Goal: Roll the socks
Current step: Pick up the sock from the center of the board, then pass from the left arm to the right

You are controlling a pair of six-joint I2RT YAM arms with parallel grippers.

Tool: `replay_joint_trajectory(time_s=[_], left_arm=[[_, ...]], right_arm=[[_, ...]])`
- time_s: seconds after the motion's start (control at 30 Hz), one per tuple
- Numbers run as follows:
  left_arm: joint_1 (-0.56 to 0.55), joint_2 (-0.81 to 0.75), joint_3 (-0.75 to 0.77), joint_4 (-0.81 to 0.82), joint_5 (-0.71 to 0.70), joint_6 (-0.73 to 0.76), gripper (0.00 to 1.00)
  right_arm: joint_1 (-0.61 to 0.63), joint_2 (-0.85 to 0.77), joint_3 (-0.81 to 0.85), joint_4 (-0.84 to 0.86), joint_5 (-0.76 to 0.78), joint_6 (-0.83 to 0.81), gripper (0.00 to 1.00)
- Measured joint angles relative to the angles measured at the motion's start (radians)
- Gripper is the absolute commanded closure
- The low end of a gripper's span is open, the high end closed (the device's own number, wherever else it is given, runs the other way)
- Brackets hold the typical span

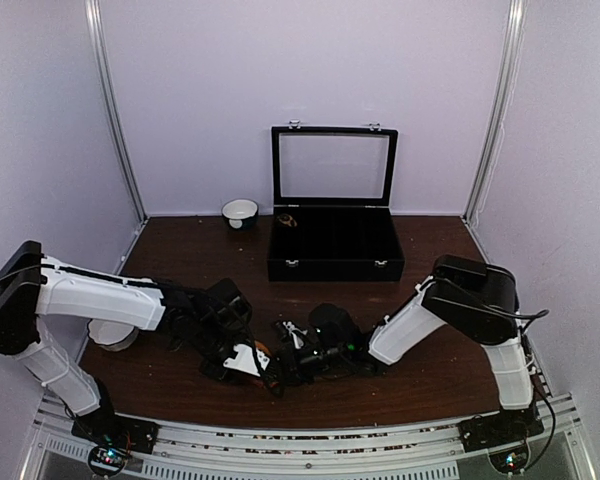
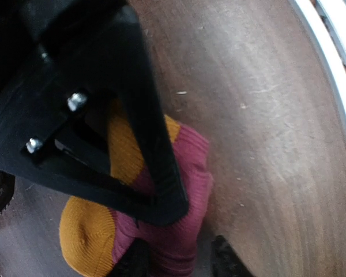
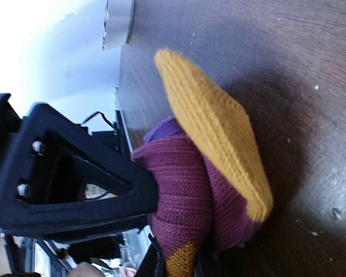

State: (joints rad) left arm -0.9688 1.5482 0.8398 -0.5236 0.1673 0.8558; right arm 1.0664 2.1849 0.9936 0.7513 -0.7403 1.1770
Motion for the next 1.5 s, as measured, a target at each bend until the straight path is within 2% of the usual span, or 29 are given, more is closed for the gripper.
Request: replay_joint_trajectory(time_s=[0.07,0.1,0.13,0.17,0.2,0.37,0.4,0.43,0.47,0.6,0.7,0.83,0.93,1.03,1.23,1.37,1.5], left_arm=[[-0.007,0.008,0.000,0.020,-0.019,0.002,0.83],[-0.009,0.010,0.000,0.030,-0.027,-0.001,0.90],[-0.010,0.010,0.000,0.043,-0.035,0.004,0.93],[-0.010,0.011,0.001,0.046,-0.039,-0.005,0.97],[-0.010,0.013,0.002,0.048,-0.042,-0.002,1.00],[0.004,0.034,0.045,-0.005,-0.023,-0.021,1.00],[0.021,0.035,0.061,-0.028,0.002,-0.026,1.00],[0.048,0.035,0.082,-0.055,0.035,-0.032,1.00],[0.077,0.035,0.102,-0.080,0.063,-0.037,1.00],[0.238,0.035,0.223,-0.206,0.241,-0.051,1.00],[0.312,0.036,0.311,-0.299,0.356,-0.060,1.00],[0.326,0.055,0.409,-0.416,0.490,-0.073,1.00],[0.326,0.099,0.484,-0.514,0.586,-0.068,1.00],[0.328,0.151,0.542,-0.620,0.660,-0.038,1.00],[0.328,0.187,0.587,-0.741,0.728,-0.003,1.00],[0.328,0.185,0.591,-0.733,0.728,-0.052,1.00],[0.328,0.180,0.585,-0.700,0.711,-0.107,1.00]], right_arm=[[-0.003,0.010,-0.017,0.068,-0.003,0.052,0.84],[-0.004,0.016,-0.026,0.108,-0.005,0.082,0.80],[-0.006,0.022,-0.035,0.145,-0.007,0.111,0.71],[-0.006,0.025,-0.039,0.163,-0.007,0.129,0.57],[-0.007,0.028,-0.045,0.182,-0.008,0.148,0.49],[-0.011,0.021,-0.088,0.259,-0.006,0.179,0.37],[-0.013,0.007,-0.103,0.256,0.000,0.170,0.29],[-0.014,-0.015,-0.124,0.241,0.013,0.146,0.08],[-0.014,-0.045,-0.144,0.215,0.027,0.119,0.01],[-0.013,-0.215,-0.197,-0.003,0.145,-0.080,0.00],[-0.014,-0.330,-0.240,-0.171,0.267,-0.223,0.00],[0.006,-0.491,-0.257,-0.445,0.510,-0.406,0.00],[0.074,-0.613,-0.240,-0.608,0.750,-0.530,0.00],[0.139,-0.731,-0.229,-0.666,0.901,-0.599,0.00],[0.103,-0.845,-0.235,-0.588,0.767,-0.819,0.00],[0.119,-0.843,-0.214,-0.585,0.659,-0.926,0.00],[0.142,-0.790,-0.105,-0.589,0.578,-0.961,0.00]])
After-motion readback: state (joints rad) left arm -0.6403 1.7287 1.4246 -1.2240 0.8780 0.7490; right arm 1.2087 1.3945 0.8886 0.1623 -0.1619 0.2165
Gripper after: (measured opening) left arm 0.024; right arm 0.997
